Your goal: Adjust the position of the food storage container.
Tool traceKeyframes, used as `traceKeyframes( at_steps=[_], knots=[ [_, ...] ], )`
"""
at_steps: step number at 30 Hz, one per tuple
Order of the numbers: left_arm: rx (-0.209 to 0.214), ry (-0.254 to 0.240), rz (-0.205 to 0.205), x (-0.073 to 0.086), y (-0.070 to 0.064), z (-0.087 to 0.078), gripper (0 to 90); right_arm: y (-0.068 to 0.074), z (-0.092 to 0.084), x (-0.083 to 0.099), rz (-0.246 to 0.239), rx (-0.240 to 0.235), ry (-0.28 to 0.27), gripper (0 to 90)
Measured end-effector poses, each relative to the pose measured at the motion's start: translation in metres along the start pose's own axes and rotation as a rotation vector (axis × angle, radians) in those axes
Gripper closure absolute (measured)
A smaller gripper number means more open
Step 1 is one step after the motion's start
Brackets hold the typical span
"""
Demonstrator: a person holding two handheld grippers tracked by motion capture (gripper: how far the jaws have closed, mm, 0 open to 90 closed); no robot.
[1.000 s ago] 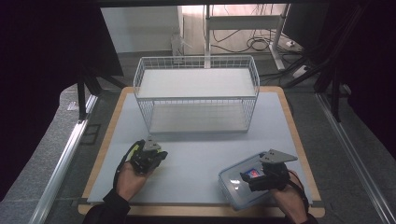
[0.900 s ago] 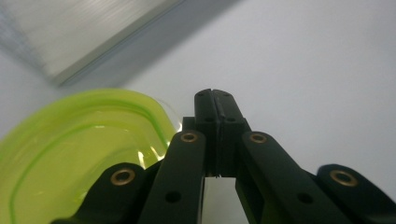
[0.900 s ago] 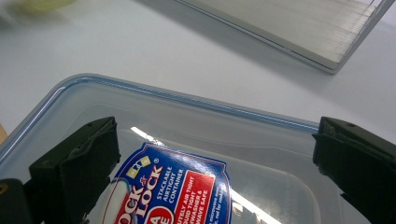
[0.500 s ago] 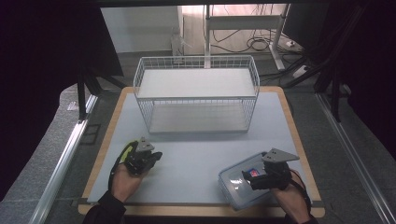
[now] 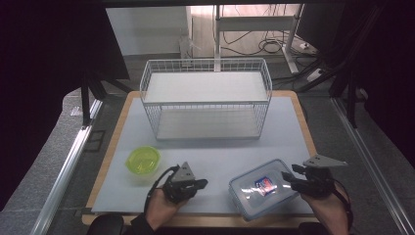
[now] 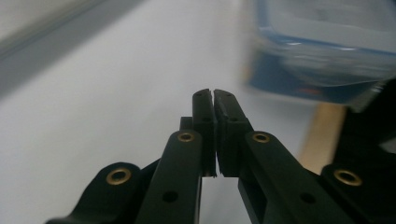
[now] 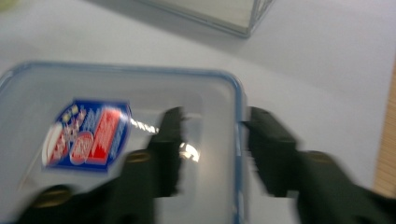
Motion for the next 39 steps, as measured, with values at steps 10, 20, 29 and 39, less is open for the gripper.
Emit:
traceKeyframes(
  at_steps=[10, 20, 29, 39],
  knots=[
    [0.114, 0.048, 0.042, 0.012, -0.054, 0.034, 88.4, -0.013, -0.017, 0.038, 0.016, 0.059, 0.124, 87.7],
    [0.114, 0.064, 0.005, 0.010, -0.060, 0.047, 89.2, -0.002, -0.011, 0.067, 0.069, -0.013, 0.202, 90.0],
    [0.061, 0.063, -0.033, 0.007, -0.041, 0.052, 87.6, 0.024, 0.010, 0.051, 0.032, -0.124, 0.162, 89.7],
    [0.023, 0.040, -0.048, 0.001, -0.022, 0.039, 86.4, 0.059, 0.019, 0.038, -0.002, -0.268, 0.120, 89.2]
  ],
)
Point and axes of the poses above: each handheld gripper's, and its own axes: z roughly forward along the jaws, x roughly out of its underside, y roughly to its left, the point moved 9 cm from there along z, roughly forward along the jaws, and after that the axes turned 14 degrees about -z, right-handed, at the moved point
